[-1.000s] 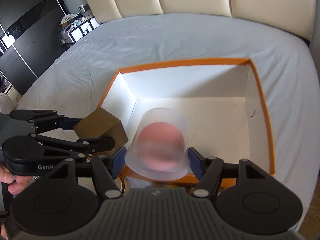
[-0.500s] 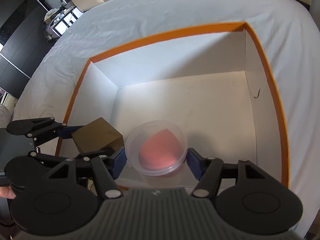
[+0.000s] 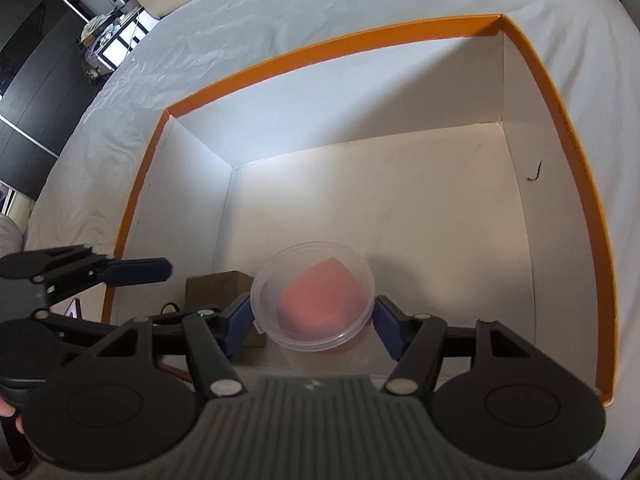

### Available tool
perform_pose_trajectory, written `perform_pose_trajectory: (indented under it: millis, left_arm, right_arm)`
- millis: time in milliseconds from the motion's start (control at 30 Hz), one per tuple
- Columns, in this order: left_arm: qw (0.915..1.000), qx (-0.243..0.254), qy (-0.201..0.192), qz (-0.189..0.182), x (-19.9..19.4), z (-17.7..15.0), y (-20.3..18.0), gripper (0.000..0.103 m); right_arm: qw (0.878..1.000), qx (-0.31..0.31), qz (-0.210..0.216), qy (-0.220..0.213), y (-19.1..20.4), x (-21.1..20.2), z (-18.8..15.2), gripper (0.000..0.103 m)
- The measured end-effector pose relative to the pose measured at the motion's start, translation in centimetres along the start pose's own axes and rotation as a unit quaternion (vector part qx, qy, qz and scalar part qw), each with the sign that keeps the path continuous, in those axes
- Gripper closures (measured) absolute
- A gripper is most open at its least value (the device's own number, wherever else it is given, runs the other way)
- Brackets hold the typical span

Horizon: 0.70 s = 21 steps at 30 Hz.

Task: Organize rigid objects
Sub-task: 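Lower the clear cup into the orange box and open the right gripper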

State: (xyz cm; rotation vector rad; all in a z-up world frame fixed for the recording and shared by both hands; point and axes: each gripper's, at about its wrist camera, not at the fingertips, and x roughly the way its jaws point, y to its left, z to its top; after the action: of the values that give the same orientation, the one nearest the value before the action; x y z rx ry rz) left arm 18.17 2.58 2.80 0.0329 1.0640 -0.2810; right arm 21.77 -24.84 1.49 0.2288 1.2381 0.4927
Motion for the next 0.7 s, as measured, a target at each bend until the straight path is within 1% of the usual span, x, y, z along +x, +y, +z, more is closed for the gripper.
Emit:
perform_pose_trajectory:
  millis: [33, 67, 133, 167, 200, 233, 267, 367, 467, 600, 700]
  left_arm:
    - [0.9995, -0.019, -0.023, -0.007, -1.0, -0.3, 0.8, 0.027]
    - [0.9977, -0.048, -0.047, -0.012, -2.2, -0.7, 1.9, 0.027]
    - [0.9897, -0.107, -0.095, -0.010, -4.0, -1.4, 3.9, 0.026]
    - [0.9858, -0.128, -0.109, -0.006, -4.5, -1.7, 4.7, 0.026]
    - [0.9821, -0.150, -0.114, -0.001, -4.7, -2.0, 5.5, 0.027]
    - [0.9801, -0.164, -0.111, 0.000, -4.6, -2.3, 6.1, 0.027]
    - [0.9789, -0.176, -0.104, -0.005, -4.2, -2.7, 6.6, 0.031]
    - [0.9754, -0.202, -0.080, -0.040, -2.7, -3.7, 7.4, 0.043]
    - [0.9723, -0.209, -0.083, -0.063, -2.1, -4.3, 7.4, 0.051]
    - [0.9707, -0.209, -0.087, -0.081, -1.9, -4.5, 7.8, 0.051]
    - [0.9672, -0.217, -0.090, -0.096, -2.1, -4.9, 8.3, 0.053]
  right_arm:
    - [1.000, 0.001, -0.003, 0.000, 0.0, 0.0, 0.1, 0.038]
    - [1.000, -0.002, -0.008, 0.001, 0.2, 0.0, 0.1, 0.038]
    - [1.000, -0.009, -0.016, 0.001, 0.5, 0.2, -0.1, 0.038]
    - [1.000, -0.013, -0.017, 0.004, 0.8, 0.4, -0.1, 0.038]
    - [1.000, -0.015, -0.017, 0.006, 1.1, 0.6, -0.2, 0.038]
    - [1.000, -0.017, -0.017, 0.008, 1.4, 0.9, -0.2, 0.038]
    - [1.000, -0.020, -0.019, 0.008, 1.7, 1.2, -0.2, 0.038]
    - [0.998, -0.043, -0.036, 0.002, 3.2, 1.9, -0.2, 0.038]
    - [0.997, -0.064, -0.046, -0.001, 4.4, 2.5, 0.0, 0.039]
    - [0.996, -0.075, -0.048, 0.005, 5.8, 3.2, 0.2, 0.039]
    - [0.996, -0.077, -0.037, 0.026, 6.6, 3.5, 0.0, 0.039]
